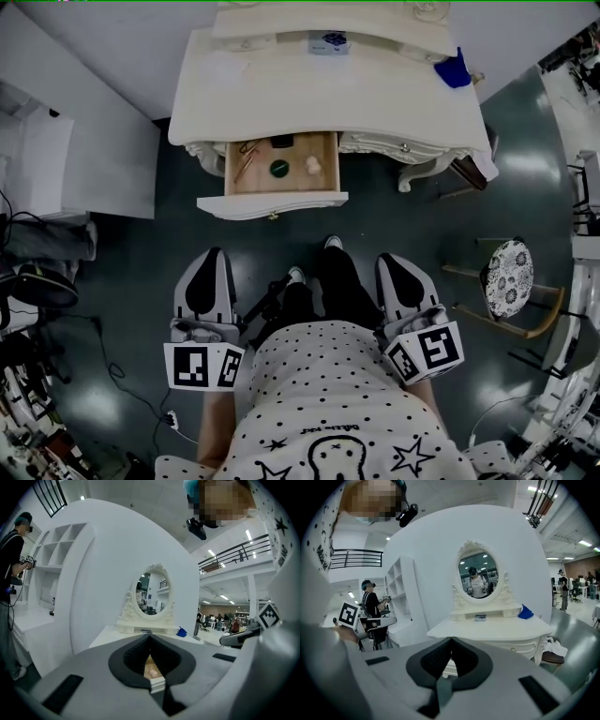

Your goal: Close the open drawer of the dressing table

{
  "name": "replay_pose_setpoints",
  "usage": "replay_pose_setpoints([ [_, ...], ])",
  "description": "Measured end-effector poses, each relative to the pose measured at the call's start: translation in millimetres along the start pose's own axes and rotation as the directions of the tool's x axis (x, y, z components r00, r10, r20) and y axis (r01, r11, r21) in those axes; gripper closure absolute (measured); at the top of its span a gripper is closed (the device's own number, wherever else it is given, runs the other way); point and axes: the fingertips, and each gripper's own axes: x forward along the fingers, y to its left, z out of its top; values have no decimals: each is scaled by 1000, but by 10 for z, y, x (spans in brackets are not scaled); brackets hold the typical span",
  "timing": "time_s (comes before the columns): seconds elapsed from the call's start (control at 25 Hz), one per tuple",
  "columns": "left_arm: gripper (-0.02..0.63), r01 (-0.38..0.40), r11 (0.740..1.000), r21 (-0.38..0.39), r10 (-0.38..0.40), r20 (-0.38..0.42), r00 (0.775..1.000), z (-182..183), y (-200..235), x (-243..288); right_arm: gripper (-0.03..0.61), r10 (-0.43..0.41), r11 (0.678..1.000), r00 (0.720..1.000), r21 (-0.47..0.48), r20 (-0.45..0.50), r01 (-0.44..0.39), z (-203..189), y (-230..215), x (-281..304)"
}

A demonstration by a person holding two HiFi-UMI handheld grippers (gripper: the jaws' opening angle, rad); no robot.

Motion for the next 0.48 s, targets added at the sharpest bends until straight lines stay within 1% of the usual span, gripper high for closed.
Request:
replay_pose_setpoints([
  [0.28, 601, -58, 998, -3, 58, 37, 998, 129, -159, 458, 569, 55, 998, 998, -33, -3, -55, 240, -477, 264],
  [0.48, 601, -98, 995, 3, 97, 57, 994, 183, -272, 704, 569, 75, 996, 997, -48, 10, -75, 374, -831, 383],
])
